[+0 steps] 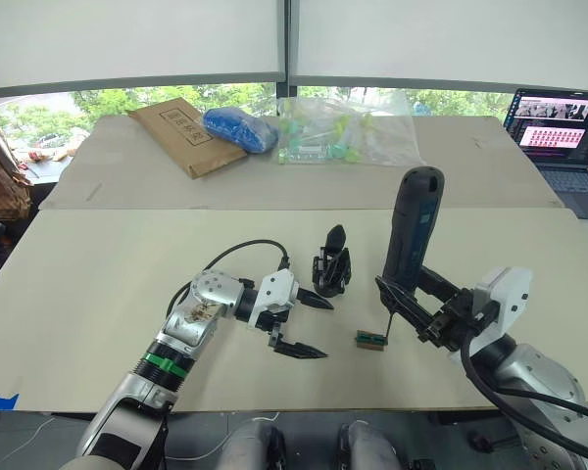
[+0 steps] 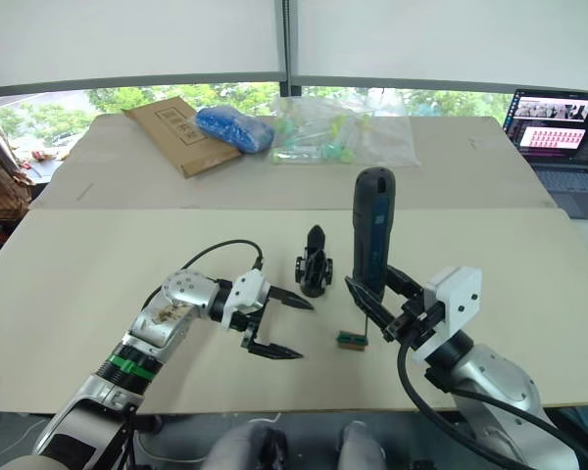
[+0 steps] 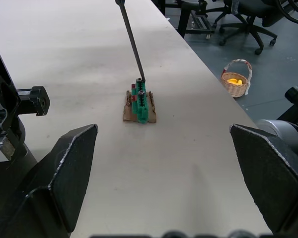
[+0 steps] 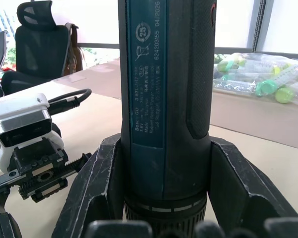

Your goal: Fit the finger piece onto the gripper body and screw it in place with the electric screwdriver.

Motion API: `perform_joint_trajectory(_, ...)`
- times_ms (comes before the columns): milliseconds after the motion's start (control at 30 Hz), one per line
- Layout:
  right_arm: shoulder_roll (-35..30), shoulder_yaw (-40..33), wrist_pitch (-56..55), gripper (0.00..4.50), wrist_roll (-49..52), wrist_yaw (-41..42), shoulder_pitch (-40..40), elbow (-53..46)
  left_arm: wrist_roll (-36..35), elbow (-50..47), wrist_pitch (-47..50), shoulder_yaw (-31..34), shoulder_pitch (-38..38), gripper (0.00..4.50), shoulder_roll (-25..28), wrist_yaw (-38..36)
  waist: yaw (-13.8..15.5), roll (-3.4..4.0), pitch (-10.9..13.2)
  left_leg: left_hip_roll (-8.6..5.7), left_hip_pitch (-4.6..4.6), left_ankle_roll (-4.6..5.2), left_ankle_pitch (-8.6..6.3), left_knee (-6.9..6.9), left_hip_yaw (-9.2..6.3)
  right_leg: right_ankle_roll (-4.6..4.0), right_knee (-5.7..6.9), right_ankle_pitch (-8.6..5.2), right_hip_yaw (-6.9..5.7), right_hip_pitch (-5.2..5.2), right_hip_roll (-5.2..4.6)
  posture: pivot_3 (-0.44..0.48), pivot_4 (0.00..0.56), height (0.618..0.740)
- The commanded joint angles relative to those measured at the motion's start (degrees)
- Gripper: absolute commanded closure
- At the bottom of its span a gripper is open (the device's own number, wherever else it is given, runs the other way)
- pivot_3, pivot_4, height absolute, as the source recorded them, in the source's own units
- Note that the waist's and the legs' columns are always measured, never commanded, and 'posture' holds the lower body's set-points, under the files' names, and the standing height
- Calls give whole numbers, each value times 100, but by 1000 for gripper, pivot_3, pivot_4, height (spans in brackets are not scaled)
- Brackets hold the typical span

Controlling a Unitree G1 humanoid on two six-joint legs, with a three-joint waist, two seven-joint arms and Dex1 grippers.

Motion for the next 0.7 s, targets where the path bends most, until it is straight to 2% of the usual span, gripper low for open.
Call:
perform_joint_trajectory(33,42,-38,-282,2597,3,36,-76,-197,-51,-29,-119,32,-50,0,-18,-26,0,0,0,0,0,0,0,0,0,0,0,0,0,0,0,0,150,732)
perform_joint_trajectory(700,5,-231,-251,2597,152,249,61,-215,-44,1,-143,40,-61,0,-39,-11,1,0,0,0,0,0,0,0,0,0,0,0,0,0,0,0,150,732)
